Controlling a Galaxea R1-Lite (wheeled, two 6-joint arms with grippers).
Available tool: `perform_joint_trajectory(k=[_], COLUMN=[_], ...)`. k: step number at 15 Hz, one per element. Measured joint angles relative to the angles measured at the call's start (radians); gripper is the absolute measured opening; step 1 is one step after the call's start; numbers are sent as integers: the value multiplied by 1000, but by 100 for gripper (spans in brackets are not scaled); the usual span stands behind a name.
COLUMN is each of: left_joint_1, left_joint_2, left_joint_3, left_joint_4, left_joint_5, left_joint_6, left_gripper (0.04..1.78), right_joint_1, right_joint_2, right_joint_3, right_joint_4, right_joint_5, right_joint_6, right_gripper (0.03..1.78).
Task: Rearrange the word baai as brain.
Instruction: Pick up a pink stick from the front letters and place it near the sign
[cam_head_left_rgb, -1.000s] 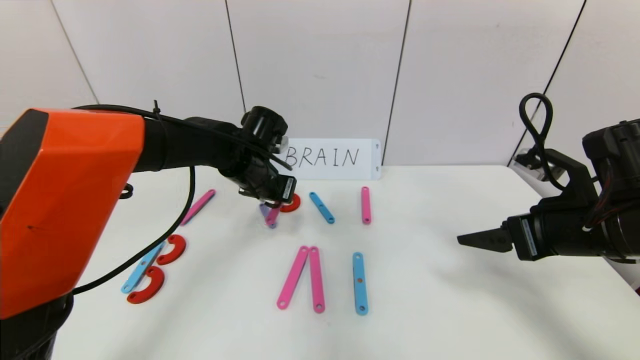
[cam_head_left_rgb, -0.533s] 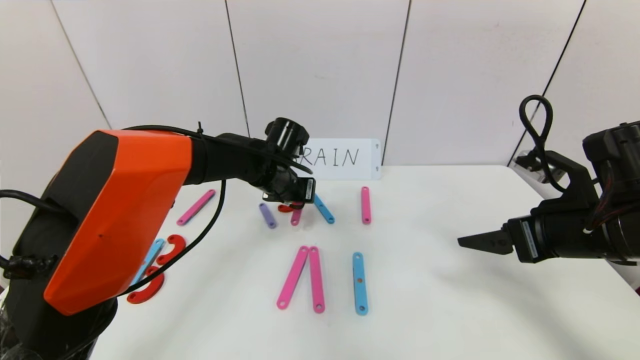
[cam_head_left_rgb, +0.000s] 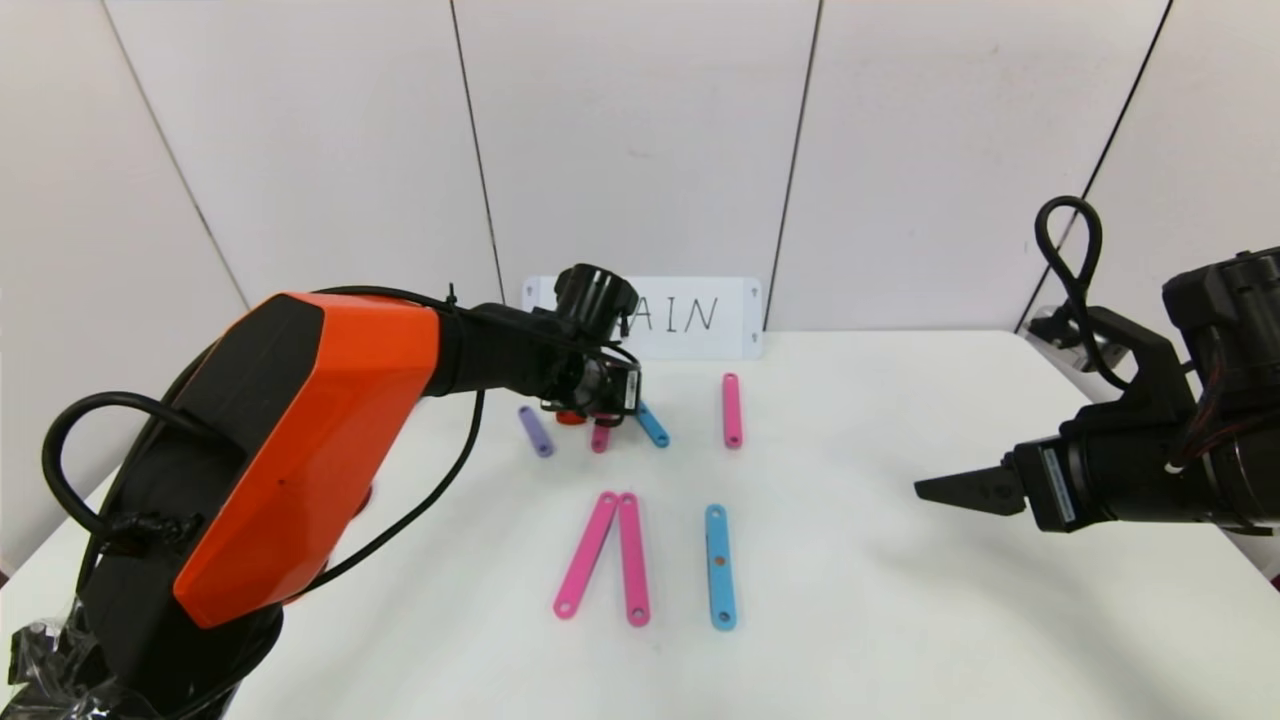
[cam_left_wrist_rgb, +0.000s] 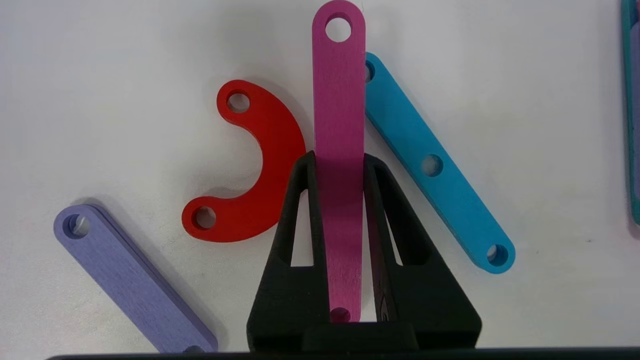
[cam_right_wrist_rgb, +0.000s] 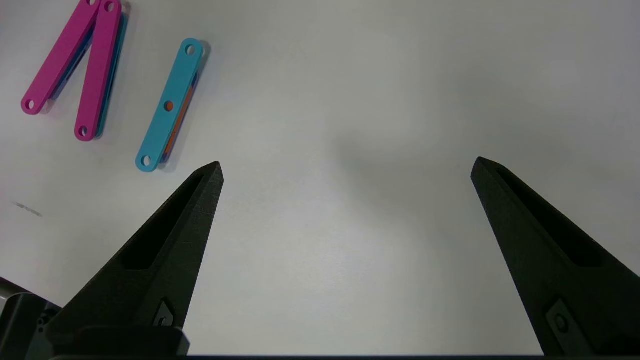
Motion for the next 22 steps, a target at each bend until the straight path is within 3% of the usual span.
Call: perform_joint_trajectory(k=[22], left_joint_1=[-8], left_joint_2=[35], left_joint_3=[-4], left_joint_4=[-30], left_joint_5=[42], left_joint_6=[0], left_gripper=[27], right_joint_1=[4], right_joint_2=[0], right_joint_3=[5], right_joint_4=[0], right_joint_5=[-1], right_joint_6=[-1], right_gripper=[174])
